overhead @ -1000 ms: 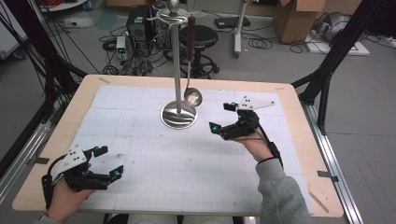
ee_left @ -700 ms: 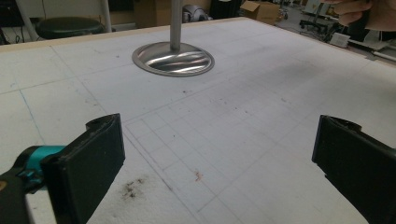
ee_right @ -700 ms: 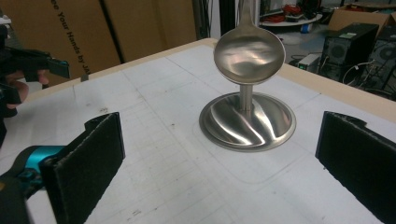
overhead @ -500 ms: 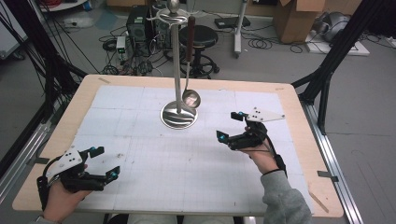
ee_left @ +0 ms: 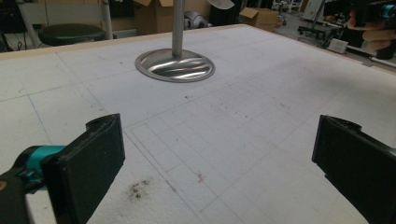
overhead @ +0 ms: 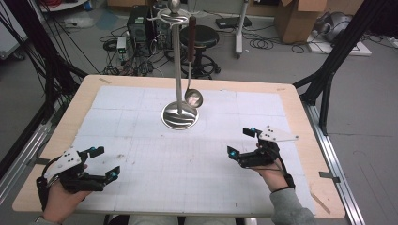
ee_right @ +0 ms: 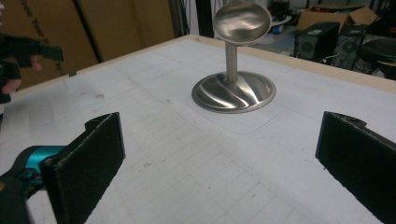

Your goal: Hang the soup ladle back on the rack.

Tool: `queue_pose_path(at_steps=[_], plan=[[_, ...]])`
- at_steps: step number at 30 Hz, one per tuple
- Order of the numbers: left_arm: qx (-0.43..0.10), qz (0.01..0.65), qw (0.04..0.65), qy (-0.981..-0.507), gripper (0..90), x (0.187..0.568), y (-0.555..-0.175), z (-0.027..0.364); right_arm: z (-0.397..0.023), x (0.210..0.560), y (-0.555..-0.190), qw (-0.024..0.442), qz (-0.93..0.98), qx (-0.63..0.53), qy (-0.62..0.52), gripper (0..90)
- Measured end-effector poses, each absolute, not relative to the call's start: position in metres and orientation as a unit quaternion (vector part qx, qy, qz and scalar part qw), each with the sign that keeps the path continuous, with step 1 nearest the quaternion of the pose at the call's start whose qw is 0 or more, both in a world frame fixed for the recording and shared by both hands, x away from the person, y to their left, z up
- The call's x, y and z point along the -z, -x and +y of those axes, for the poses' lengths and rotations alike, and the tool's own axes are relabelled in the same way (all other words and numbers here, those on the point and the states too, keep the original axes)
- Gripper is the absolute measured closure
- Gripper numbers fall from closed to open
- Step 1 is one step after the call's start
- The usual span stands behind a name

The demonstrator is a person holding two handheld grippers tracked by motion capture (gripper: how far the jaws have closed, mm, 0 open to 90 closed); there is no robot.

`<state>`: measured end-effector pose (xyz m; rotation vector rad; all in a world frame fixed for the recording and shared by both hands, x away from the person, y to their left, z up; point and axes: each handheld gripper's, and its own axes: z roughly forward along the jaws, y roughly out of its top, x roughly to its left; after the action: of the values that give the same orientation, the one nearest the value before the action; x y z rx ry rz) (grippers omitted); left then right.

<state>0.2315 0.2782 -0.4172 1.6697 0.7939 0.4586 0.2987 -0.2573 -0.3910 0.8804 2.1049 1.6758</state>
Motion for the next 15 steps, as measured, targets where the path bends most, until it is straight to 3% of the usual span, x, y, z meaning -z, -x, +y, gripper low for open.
queue_pose_path(at_steps=[15], plan=[[-0.197,0.34,0.585,-0.71,3.1,0.417,-0.233,0.28,-0.29,0.406,-0.261,0.177,0.703,-0.602,-0.334,0.1]])
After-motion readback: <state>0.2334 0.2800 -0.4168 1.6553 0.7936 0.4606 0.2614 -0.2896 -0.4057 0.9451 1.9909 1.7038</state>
